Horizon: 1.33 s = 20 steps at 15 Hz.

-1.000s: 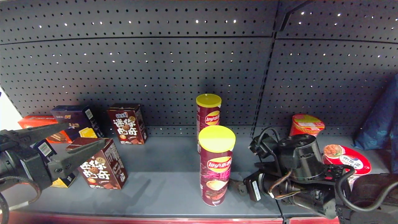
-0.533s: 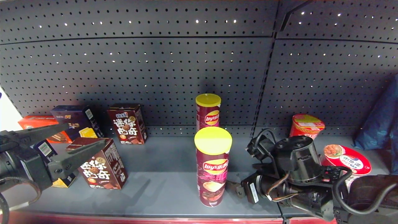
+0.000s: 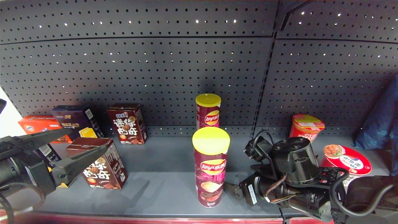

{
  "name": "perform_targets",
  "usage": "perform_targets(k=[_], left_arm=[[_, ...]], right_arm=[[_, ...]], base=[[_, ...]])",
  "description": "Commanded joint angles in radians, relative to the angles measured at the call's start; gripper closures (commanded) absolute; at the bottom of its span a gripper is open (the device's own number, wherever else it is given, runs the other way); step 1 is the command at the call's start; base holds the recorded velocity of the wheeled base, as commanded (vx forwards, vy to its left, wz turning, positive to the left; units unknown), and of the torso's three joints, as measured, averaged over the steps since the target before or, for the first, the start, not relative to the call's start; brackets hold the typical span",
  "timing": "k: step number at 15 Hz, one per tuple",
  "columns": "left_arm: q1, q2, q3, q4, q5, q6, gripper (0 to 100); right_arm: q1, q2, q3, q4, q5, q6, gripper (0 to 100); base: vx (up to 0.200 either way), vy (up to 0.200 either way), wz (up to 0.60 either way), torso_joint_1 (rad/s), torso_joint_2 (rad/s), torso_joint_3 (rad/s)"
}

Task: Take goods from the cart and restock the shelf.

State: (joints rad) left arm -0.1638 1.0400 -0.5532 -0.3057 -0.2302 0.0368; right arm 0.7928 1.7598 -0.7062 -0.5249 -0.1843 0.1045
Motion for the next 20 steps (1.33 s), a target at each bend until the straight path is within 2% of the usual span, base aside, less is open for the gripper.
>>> perform_targets(k=[1,8,12,14,17,19,20], left_arm=[[0.0,0.002,0.001,0.0,0.0,0.0,0],[0.0,0.002,0.001,-0.001,0.0,-0.002,0],[0.003,-0.006,-0.007,-0.001,0.0,-0.002,0],[0.004,-0.046,-0.024,-0.001,0.003,-0.002,0],[0.013,-0.159,0.021,0.005,0.026,-0.003,0],[0.075,-0.262,0.114,0.008,0.051,-0.005,0],[0.13,-0.333,0.187,0.01,0.049,-0.005,0]], right_arm=[[0.002,0.006,-0.001,-0.001,0.0,0.0,0],[0.002,0.001,-0.004,-0.001,-0.001,0.003,0],[-0.014,-0.115,-0.004,0.002,-0.037,0.008,0],[-0.066,-0.255,-0.061,0.04,-0.063,0.006,0],[-0.159,-0.418,-0.027,0.052,-0.081,0.015,0],[-0.316,-0.516,0.008,0.043,-0.08,0.015,0],[-0.417,-0.568,0.03,0.037,-0.078,0.015,0]], base=[[0.0,0.0,0.0,0.0,0.0,0.0],[0.0,0.0,0.0,0.0,0.0,0.0],[0.0,0.0,0.0,0.0,0.0,0.0],[0.0,0.0,0.0,0.0,0.0,0.0],[0.0,0.0,0.0,0.0,0.0,0.0],[0.0,0.0,0.0,0.0,0.0,0.0],[0.0,0.0,0.0,0.0,0.0,0.0]])
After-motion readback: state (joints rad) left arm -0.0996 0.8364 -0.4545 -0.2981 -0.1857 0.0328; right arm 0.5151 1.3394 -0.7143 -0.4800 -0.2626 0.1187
